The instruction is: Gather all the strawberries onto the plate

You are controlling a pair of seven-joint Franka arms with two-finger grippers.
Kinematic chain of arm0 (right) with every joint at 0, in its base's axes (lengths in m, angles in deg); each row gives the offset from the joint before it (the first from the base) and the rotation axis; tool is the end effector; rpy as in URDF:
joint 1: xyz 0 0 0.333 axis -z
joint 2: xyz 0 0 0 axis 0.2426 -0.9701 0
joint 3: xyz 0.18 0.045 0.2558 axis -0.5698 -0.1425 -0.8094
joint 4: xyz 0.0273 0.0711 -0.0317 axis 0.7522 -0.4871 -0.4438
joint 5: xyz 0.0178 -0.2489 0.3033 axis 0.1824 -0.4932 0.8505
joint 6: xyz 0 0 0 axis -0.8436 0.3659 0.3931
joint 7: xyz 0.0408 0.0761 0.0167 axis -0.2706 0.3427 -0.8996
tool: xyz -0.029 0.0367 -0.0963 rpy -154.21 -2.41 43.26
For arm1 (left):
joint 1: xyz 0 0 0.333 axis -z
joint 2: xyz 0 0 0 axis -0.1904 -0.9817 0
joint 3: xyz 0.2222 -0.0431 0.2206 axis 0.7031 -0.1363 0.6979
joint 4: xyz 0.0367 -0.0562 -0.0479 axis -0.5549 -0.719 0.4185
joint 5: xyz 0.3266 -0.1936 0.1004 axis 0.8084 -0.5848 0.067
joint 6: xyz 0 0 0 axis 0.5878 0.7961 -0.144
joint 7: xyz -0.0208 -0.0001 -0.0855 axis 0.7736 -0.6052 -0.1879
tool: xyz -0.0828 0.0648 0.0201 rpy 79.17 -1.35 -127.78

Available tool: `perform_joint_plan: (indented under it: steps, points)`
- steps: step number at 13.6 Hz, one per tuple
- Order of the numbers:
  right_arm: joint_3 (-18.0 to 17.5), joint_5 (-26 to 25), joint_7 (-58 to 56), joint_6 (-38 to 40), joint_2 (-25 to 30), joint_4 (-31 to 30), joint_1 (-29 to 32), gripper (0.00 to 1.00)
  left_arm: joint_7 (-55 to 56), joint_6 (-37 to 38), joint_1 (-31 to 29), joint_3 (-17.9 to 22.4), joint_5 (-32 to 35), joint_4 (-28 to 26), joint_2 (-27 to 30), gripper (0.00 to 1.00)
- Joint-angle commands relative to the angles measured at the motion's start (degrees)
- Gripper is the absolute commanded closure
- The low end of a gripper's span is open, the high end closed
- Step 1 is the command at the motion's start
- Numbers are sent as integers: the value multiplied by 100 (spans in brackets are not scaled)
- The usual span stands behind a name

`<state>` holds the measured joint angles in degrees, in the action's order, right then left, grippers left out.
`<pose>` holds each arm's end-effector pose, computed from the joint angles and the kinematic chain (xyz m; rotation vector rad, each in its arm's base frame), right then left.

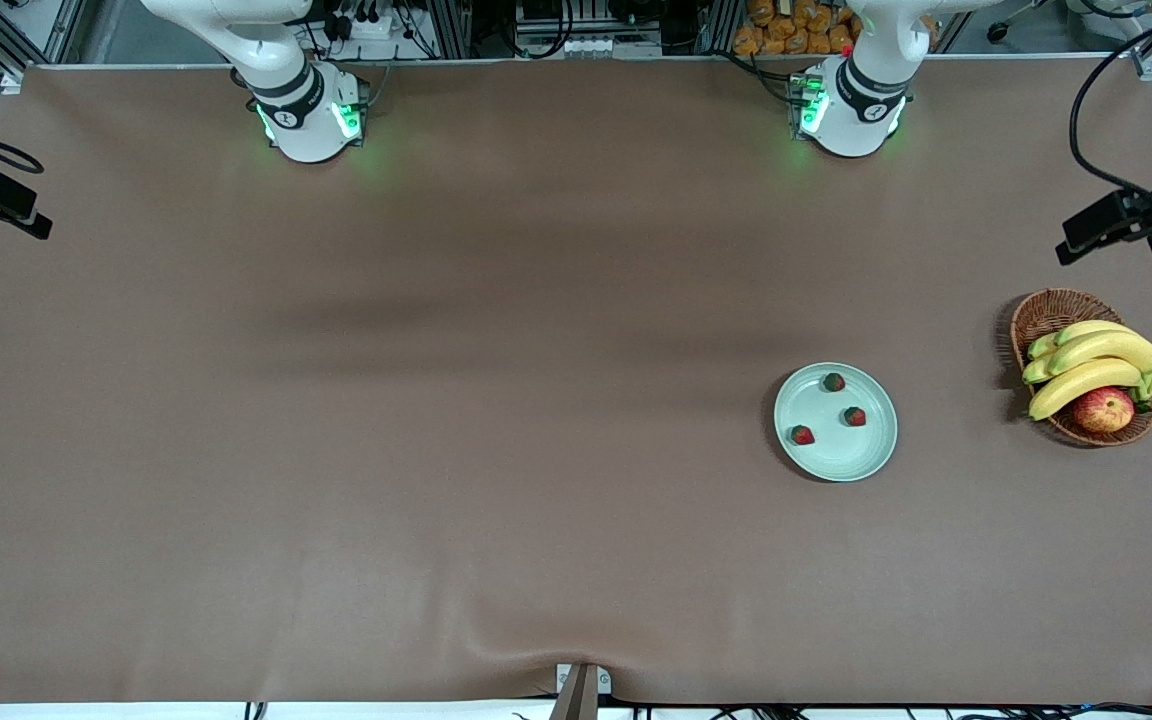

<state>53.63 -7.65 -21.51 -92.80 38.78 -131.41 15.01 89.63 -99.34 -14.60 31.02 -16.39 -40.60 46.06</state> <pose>0.5229 -0.0486 0.6588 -3.1060 0.1117 0.0628 0.5430 -0.0104 0.6472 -3.1329 -0.1529 0.0477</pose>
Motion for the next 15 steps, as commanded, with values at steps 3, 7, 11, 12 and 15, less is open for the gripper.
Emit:
perform_joint_plan:
  steps: [3,7,11,12,15]
  points:
    - [-77,41,17,22,9,45,105,0,-116,5,90,87,-54,-254,311,0]
    - [-77,41,17,22,9,45,105,0,-133,145,91,95,-45,-183,302,0]
    - [-77,32,17,13,9,45,105,0,-133,251,266,113,25,-226,319,0]
    - [-77,32,17,13,9,45,105,0,-133,338,353,113,25,-253,328,0]
    - [-77,32,17,13,9,54,105,0,-133,348,416,113,25,-262,302,0]
